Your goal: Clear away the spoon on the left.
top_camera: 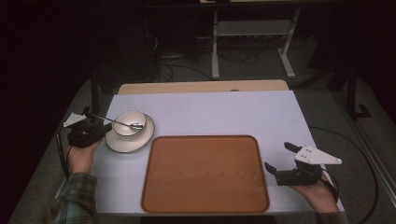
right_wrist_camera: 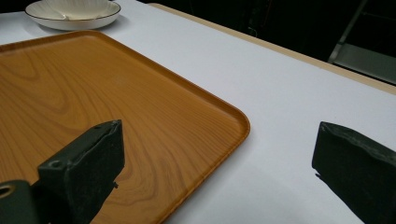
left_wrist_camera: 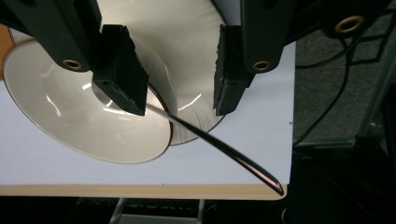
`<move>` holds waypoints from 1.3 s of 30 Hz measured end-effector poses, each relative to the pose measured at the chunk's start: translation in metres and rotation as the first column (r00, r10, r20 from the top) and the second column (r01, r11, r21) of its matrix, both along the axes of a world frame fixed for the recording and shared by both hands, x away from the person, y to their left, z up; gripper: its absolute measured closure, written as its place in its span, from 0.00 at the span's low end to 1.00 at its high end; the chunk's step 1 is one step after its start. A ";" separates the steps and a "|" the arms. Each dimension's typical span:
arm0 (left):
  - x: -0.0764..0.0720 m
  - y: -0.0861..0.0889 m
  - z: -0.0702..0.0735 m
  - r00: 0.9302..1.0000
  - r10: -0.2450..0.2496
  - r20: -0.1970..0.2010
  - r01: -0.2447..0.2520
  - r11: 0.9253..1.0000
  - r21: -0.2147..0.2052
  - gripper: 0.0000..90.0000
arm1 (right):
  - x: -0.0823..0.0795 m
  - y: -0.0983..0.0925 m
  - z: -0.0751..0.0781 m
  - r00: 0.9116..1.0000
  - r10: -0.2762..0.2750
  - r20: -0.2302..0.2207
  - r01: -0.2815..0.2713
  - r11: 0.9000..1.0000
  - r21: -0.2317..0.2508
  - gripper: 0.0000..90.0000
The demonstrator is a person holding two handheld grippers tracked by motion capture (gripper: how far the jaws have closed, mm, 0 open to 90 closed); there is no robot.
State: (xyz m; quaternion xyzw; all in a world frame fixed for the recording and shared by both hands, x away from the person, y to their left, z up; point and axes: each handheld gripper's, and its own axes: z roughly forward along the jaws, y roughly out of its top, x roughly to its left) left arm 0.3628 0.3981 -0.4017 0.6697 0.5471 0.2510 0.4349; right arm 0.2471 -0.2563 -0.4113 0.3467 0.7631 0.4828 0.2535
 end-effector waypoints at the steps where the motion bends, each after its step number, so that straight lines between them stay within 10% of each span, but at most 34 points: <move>1: 0.002 0.000 -0.001 1.000 0.001 0.004 -0.001 1.000 -0.010 0.60 | 0.000 0.000 0.000 1.000 0.000 0.000 0.000 1.000 0.000 0.02; 17: 0.019 -0.004 0.000 1.000 -0.020 0.017 0.022 0.997 -0.076 0.76 | -0.001 -0.003 -0.001 1.000 -0.010 -0.003 0.010 1.000 0.002 0.02; 39: 0.026 -0.028 0.012 0.994 -0.079 0.071 0.083 0.995 -0.057 0.89 | -0.001 -0.003 0.000 1.000 -0.007 -0.001 0.007 1.000 -0.002 0.02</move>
